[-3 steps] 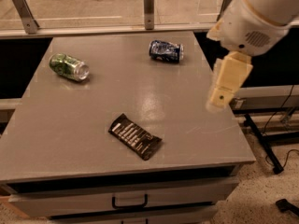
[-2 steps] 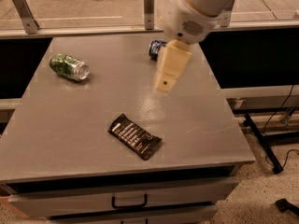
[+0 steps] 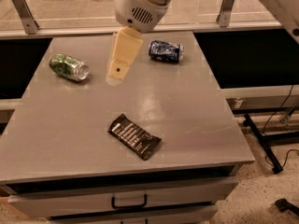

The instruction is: Place green can upright

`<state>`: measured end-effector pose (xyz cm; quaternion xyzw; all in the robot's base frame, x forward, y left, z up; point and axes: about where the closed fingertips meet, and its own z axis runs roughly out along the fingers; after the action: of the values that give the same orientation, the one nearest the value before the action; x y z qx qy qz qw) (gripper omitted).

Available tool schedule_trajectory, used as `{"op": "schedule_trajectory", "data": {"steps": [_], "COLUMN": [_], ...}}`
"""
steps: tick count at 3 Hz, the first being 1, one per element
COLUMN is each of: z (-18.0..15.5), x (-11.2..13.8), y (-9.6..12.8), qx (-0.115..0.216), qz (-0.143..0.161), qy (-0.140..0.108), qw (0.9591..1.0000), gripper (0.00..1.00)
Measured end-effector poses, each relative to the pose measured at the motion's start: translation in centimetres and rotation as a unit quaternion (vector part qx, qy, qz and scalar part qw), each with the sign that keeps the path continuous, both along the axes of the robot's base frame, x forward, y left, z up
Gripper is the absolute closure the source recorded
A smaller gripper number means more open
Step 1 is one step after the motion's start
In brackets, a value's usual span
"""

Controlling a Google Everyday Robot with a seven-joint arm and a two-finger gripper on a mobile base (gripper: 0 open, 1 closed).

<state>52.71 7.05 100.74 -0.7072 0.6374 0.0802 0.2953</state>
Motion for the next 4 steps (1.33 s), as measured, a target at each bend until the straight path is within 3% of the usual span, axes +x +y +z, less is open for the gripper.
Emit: {"op": "schedule_trajectory", "data": {"steps": [1, 3, 4], "z": [-0.8, -3.6, -6.6], "x": [1.3, 8.6, 12.5], "y": [1.8, 11.5, 15.8], "qx": [0.022, 0.085, 0.087], "qz": [-0.005, -0.006, -0.040], "qy": [0.005, 0.012, 0.030], "qw": [0.9997, 0.9963, 0.9949], "gripper": [0.00, 0.00, 0.00]}}
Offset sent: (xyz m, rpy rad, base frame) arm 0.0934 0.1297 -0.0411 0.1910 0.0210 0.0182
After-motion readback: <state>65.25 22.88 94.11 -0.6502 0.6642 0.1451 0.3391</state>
